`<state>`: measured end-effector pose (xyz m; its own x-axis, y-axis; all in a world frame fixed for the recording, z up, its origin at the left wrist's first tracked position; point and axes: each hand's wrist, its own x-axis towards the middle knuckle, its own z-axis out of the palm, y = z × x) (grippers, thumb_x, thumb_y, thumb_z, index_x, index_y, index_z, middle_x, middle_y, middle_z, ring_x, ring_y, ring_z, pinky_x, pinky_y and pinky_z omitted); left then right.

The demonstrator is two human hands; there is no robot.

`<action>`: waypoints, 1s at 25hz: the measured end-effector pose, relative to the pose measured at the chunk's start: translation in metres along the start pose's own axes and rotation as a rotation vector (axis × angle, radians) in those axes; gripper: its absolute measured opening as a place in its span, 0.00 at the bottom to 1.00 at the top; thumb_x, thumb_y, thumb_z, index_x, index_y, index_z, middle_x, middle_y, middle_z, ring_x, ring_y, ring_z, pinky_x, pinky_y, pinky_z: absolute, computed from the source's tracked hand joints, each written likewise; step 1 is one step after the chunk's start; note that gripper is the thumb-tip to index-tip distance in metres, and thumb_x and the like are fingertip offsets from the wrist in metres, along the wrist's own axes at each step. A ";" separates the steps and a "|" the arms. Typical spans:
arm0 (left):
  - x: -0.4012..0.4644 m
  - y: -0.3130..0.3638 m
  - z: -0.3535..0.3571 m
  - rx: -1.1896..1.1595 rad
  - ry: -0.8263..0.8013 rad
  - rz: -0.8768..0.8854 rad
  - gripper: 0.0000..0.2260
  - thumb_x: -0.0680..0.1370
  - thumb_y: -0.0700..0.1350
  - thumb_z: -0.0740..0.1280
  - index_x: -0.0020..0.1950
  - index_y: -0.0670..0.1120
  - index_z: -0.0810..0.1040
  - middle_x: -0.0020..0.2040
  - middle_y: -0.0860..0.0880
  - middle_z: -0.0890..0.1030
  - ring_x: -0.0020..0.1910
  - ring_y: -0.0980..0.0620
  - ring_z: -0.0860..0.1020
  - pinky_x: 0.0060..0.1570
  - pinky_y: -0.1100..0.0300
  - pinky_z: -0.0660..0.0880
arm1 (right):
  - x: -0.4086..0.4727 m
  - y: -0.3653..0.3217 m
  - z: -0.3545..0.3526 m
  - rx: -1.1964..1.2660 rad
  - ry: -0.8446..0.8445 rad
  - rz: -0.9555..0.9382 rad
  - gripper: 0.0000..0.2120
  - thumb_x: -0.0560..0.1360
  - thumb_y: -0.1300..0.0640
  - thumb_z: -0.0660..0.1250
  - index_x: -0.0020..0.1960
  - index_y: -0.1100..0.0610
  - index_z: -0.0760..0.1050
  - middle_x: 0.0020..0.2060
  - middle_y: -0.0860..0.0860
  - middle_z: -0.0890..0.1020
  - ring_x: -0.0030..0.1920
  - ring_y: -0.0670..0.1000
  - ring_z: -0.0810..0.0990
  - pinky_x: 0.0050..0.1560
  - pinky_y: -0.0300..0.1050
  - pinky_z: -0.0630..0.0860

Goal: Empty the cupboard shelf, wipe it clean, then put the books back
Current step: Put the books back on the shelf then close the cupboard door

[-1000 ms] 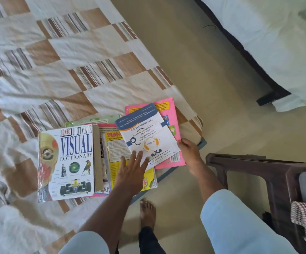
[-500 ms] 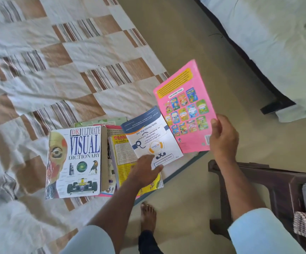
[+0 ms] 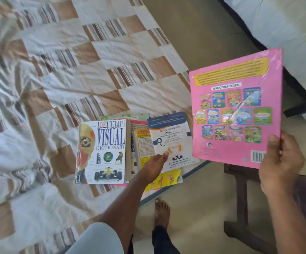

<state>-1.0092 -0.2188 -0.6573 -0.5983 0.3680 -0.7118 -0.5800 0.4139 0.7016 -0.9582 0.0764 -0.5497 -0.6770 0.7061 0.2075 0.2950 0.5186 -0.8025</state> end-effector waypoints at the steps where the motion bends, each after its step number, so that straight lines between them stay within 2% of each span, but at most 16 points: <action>1: 0.000 -0.007 -0.003 0.115 0.110 0.012 0.21 0.81 0.61 0.62 0.60 0.45 0.80 0.58 0.45 0.83 0.60 0.44 0.79 0.57 0.54 0.72 | -0.005 -0.004 0.002 0.029 -0.015 0.017 0.12 0.84 0.51 0.60 0.60 0.54 0.79 0.45 0.43 0.80 0.45 0.45 0.79 0.46 0.42 0.75; 3: -0.002 -0.024 -0.019 0.565 0.328 0.144 0.10 0.81 0.46 0.64 0.59 0.44 0.78 0.57 0.44 0.81 0.58 0.41 0.78 0.53 0.51 0.73 | -0.021 -0.008 0.014 0.118 -0.095 0.051 0.07 0.83 0.50 0.60 0.55 0.43 0.77 0.43 0.41 0.81 0.43 0.47 0.79 0.44 0.44 0.75; 5: -0.008 -0.044 -0.043 1.045 0.318 0.286 0.17 0.72 0.37 0.68 0.61 0.45 0.76 0.58 0.44 0.78 0.58 0.43 0.77 0.54 0.49 0.75 | -0.048 -0.007 0.039 0.157 -0.197 0.087 0.07 0.82 0.48 0.60 0.51 0.41 0.77 0.41 0.42 0.82 0.39 0.40 0.77 0.40 0.39 0.74; 7: -0.014 -0.066 -0.065 1.280 0.285 0.423 0.24 0.62 0.35 0.75 0.57 0.45 0.78 0.55 0.45 0.78 0.55 0.45 0.78 0.48 0.54 0.78 | -0.085 0.001 0.072 0.151 -0.322 0.143 0.08 0.81 0.47 0.60 0.48 0.42 0.78 0.40 0.47 0.82 0.37 0.41 0.77 0.37 0.42 0.73; 9: -0.021 -0.080 -0.080 1.430 0.253 0.503 0.22 0.61 0.35 0.75 0.55 0.43 0.81 0.53 0.45 0.80 0.55 0.45 0.79 0.47 0.55 0.80 | -0.121 0.011 0.104 0.180 -0.425 0.266 0.08 0.83 0.50 0.62 0.48 0.42 0.79 0.41 0.49 0.84 0.37 0.46 0.80 0.37 0.46 0.76; 11: -0.026 -0.089 -0.097 1.444 0.254 0.566 0.17 0.67 0.36 0.69 0.55 0.43 0.82 0.54 0.45 0.80 0.57 0.45 0.79 0.50 0.55 0.79 | -0.147 0.018 0.126 0.207 -0.475 0.411 0.10 0.84 0.55 0.62 0.49 0.45 0.79 0.43 0.51 0.85 0.39 0.52 0.83 0.39 0.49 0.79; 13: -0.031 -0.095 -0.116 1.428 0.246 0.576 0.17 0.66 0.37 0.67 0.55 0.45 0.80 0.53 0.47 0.79 0.57 0.46 0.78 0.50 0.55 0.79 | -0.161 0.018 0.136 0.244 -0.476 0.522 0.09 0.84 0.56 0.61 0.49 0.49 0.79 0.44 0.52 0.86 0.40 0.54 0.83 0.40 0.51 0.80; 15: -0.036 -0.104 -0.132 1.443 0.254 0.545 0.19 0.64 0.37 0.67 0.55 0.44 0.80 0.53 0.46 0.79 0.56 0.47 0.78 0.48 0.56 0.79 | -0.174 0.013 0.144 0.274 -0.495 0.590 0.09 0.84 0.56 0.61 0.50 0.50 0.79 0.43 0.51 0.85 0.40 0.51 0.83 0.39 0.49 0.80; 19: -0.041 -0.110 -0.151 1.469 0.240 0.441 0.21 0.66 0.38 0.66 0.59 0.43 0.80 0.56 0.45 0.80 0.59 0.46 0.79 0.53 0.55 0.79 | -0.194 -0.001 0.152 0.326 -0.523 0.651 0.08 0.84 0.57 0.61 0.50 0.51 0.79 0.43 0.53 0.85 0.38 0.49 0.83 0.37 0.47 0.80; 21: -0.040 -0.115 -0.163 1.437 0.245 0.383 0.19 0.66 0.38 0.65 0.56 0.42 0.82 0.54 0.45 0.80 0.56 0.45 0.81 0.51 0.53 0.80 | -0.201 -0.004 0.154 0.330 -0.529 0.648 0.08 0.84 0.57 0.62 0.49 0.51 0.78 0.43 0.52 0.85 0.38 0.48 0.82 0.39 0.47 0.79; 23: -0.040 -0.118 -0.169 1.297 0.261 0.237 0.16 0.68 0.39 0.65 0.55 0.44 0.82 0.55 0.44 0.80 0.53 0.43 0.82 0.50 0.51 0.81 | -0.209 -0.006 0.154 0.346 -0.555 0.690 0.08 0.84 0.55 0.62 0.49 0.51 0.78 0.43 0.53 0.85 0.41 0.50 0.82 0.41 0.49 0.80; 24: -0.041 -0.115 -0.171 1.116 0.299 0.152 0.15 0.70 0.39 0.64 0.54 0.45 0.83 0.54 0.44 0.81 0.52 0.42 0.82 0.49 0.50 0.80 | -0.212 -0.006 0.156 0.363 -0.565 0.732 0.08 0.84 0.55 0.62 0.49 0.51 0.78 0.45 0.55 0.85 0.42 0.52 0.82 0.43 0.50 0.79; 25: -0.046 -0.104 -0.168 0.764 0.338 0.026 0.13 0.73 0.39 0.62 0.51 0.45 0.84 0.50 0.43 0.81 0.47 0.41 0.81 0.46 0.52 0.78 | -0.217 -0.006 0.157 0.384 -0.568 0.779 0.08 0.84 0.54 0.62 0.49 0.51 0.79 0.46 0.57 0.85 0.44 0.53 0.82 0.45 0.52 0.80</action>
<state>-1.0142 -0.4190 -0.6919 -0.8106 0.1659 -0.5616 -0.1021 0.9043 0.4145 -0.9189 -0.1556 -0.6773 -0.6385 0.3964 -0.6597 0.6199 -0.2431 -0.7461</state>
